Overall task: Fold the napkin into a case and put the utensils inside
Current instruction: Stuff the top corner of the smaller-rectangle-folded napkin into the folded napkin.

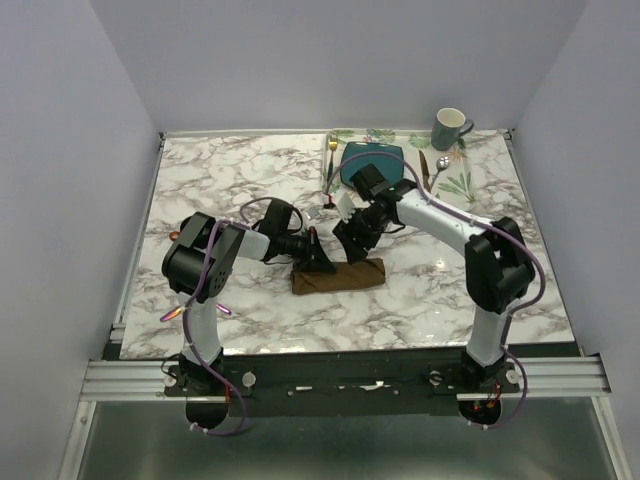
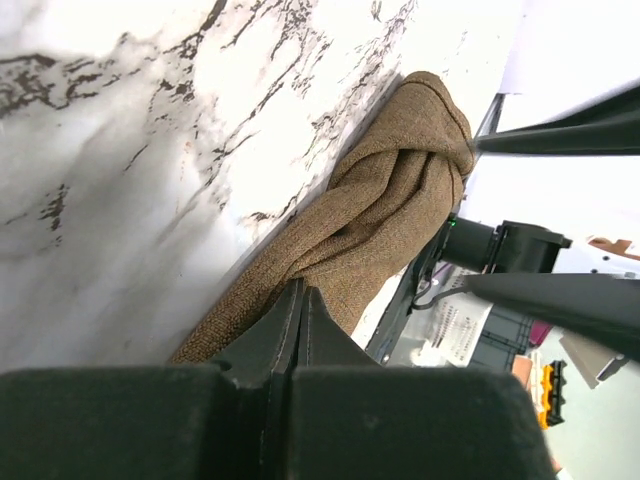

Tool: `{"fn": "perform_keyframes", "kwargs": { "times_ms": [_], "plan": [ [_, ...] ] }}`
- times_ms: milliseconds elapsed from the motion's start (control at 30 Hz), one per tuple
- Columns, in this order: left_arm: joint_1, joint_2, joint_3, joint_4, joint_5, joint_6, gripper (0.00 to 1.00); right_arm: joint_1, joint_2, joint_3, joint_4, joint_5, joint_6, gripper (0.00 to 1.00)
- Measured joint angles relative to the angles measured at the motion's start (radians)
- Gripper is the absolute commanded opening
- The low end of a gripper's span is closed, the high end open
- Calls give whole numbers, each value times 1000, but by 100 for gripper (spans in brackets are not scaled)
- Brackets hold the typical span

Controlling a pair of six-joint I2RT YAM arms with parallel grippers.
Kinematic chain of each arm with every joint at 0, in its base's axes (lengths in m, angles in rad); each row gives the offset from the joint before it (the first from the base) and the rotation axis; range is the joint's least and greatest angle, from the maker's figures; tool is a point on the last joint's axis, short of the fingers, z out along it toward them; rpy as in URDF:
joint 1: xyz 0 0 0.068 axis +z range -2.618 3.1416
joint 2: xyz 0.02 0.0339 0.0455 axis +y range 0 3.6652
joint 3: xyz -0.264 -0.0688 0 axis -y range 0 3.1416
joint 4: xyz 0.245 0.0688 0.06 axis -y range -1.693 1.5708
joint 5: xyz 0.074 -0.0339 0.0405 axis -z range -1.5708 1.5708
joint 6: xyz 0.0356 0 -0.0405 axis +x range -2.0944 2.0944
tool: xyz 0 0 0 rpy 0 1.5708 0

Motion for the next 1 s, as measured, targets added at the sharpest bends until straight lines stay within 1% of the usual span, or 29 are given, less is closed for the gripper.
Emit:
{"fn": "perform_keyframes", "kwargs": {
  "times_ms": [100,200,300,433,500,600,633,700,733,833,867,933,1000],
  "plan": [
    [0,0,9,-21,0,19,0,0,-101,-38,12,71,-1,62],
    [0,0,19,-41,-1,36,0,0,-165,-85,29,136,-4,60],
    [0,0,24,-51,-1,48,0,0,-176,-139,43,188,-14,60],
    [0,0,34,-70,-5,63,0,0,-174,-193,48,217,-20,60],
    [-1,0,37,-75,-5,67,0,0,-164,-205,50,225,-21,58],
    [-1,0,37,-78,-5,72,0,0,-140,-211,72,235,-21,51],
    [-1,0,40,-83,-6,77,0,1,-129,-215,85,241,-21,45],
    [-2,0,46,-92,-7,84,0,4,-117,-225,106,255,-21,40],
    [-2,0,47,-93,-7,86,0,5,-114,-228,112,262,-19,33],
    [-2,0,49,-98,-8,92,0,24,-98,-248,153,307,-24,20],
    [-2,0,50,-98,-8,95,0,32,-98,-259,172,325,-27,19],
    [-2,0,50,-99,-8,100,0,44,-100,-267,185,345,-27,13],
    [-2,-1,50,-99,-7,104,1,58,-104,-277,201,375,-24,12]
  ]
}}
